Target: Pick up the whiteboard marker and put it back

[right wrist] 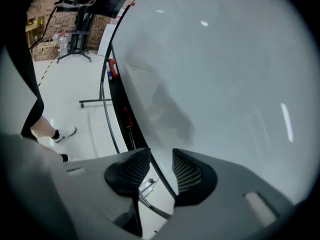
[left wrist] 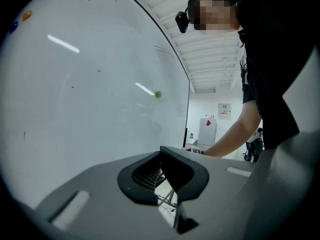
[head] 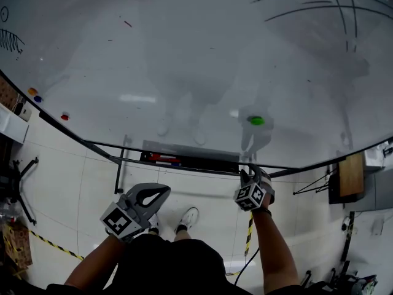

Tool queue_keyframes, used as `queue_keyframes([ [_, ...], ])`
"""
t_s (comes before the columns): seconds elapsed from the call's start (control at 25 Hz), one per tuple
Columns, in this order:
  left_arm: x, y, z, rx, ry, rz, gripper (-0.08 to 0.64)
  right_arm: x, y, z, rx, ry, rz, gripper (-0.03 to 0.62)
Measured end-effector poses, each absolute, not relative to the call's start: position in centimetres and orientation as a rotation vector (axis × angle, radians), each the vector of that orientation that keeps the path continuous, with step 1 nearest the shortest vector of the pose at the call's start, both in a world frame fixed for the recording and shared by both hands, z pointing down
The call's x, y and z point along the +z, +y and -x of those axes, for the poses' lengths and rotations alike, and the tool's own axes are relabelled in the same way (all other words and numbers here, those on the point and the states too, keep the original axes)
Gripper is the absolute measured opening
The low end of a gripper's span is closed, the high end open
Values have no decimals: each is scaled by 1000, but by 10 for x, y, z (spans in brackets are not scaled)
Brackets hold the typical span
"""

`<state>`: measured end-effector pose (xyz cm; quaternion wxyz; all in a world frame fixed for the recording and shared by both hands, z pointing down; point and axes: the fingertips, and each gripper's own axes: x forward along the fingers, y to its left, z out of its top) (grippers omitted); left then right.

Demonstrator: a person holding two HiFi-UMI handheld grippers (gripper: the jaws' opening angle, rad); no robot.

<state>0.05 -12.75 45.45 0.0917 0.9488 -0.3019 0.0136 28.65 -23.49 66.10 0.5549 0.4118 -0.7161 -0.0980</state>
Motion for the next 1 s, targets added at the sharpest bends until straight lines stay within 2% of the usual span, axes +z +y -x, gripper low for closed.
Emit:
queue_keyframes([
  [0.16,449,-123,-1,55,-900,-2840,2,610,-214,-247,-162,-1894,-1081,129],
  [0.44,432,-101,17,38,-887,-2880,2,518,-128,-120,27,-2424,-1154,129],
  [0.72,429,-40,67,16,-739,-2921,2,438,-48,-12,149,-2689,-1281,129],
  [1.0,412,14,122,-89,-627,-2971,2,411,29,53,122,-2728,-1376,116],
])
